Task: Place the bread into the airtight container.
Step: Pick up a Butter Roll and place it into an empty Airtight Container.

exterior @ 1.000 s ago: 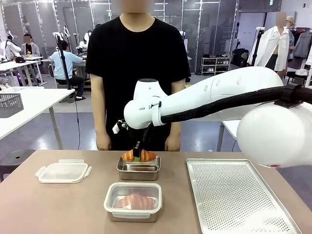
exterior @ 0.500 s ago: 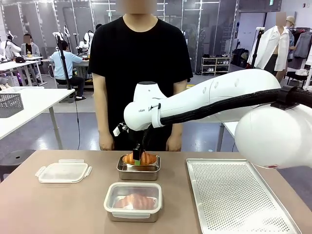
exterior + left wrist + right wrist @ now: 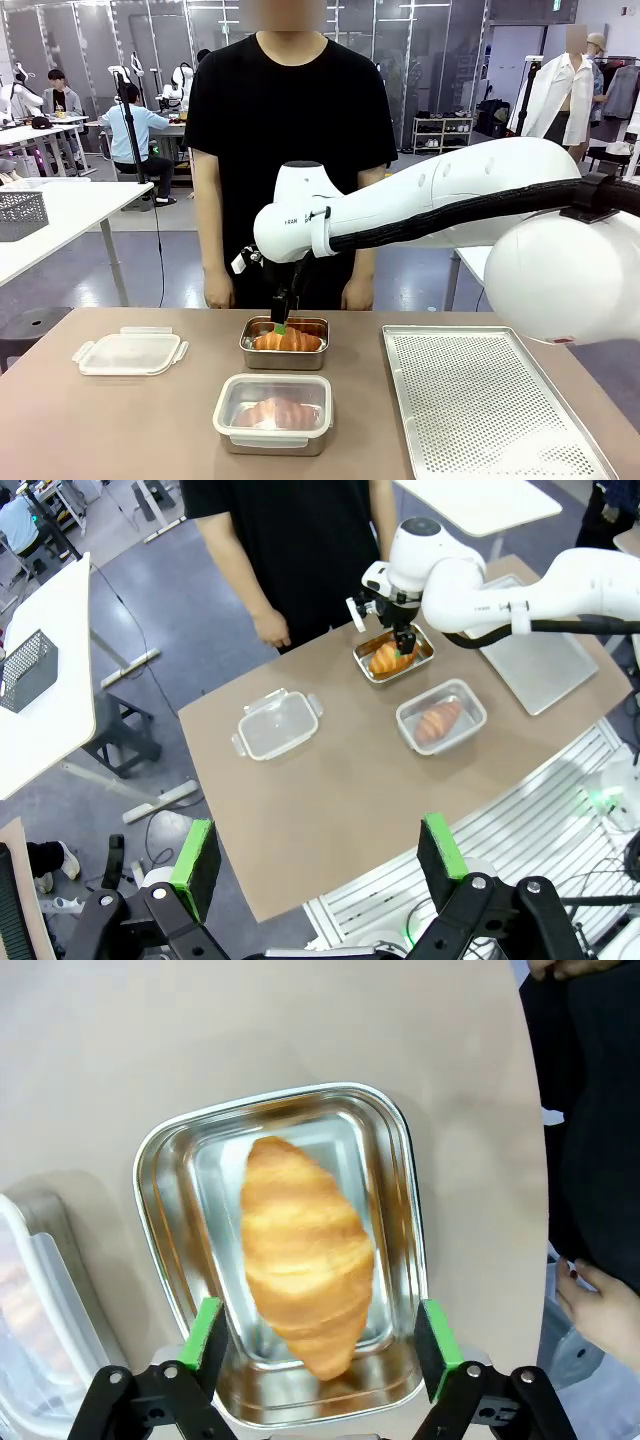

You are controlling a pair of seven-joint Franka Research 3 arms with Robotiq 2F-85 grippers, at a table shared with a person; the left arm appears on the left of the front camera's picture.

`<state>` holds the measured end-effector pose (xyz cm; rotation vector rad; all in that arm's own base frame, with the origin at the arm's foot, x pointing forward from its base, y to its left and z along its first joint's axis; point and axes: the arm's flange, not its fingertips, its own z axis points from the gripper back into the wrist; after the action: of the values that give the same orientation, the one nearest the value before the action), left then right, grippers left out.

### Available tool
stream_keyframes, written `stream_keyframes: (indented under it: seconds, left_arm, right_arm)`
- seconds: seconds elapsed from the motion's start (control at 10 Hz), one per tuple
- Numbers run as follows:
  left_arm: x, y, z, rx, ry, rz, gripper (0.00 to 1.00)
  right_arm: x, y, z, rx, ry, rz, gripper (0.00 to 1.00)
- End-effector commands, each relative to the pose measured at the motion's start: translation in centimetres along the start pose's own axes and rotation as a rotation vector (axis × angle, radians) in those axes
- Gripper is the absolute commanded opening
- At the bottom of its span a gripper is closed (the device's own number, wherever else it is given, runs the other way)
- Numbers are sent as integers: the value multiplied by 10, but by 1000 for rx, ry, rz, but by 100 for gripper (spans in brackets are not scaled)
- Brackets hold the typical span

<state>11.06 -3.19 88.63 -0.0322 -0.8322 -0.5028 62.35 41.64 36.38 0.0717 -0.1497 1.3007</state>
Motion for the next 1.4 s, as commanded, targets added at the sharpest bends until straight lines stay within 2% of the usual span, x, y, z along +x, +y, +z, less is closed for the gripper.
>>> stream_keyframes:
  seconds: [0.0,1.3]
  left_arm:
    - [-3,-5,10,3,-13,-5,100]
    - [-3,-5,10,3,-13,-5,100]
  right_arm:
    - [-1,4,3,-3,17,-28,100]
    - [0,0,0,0,0,0,100]
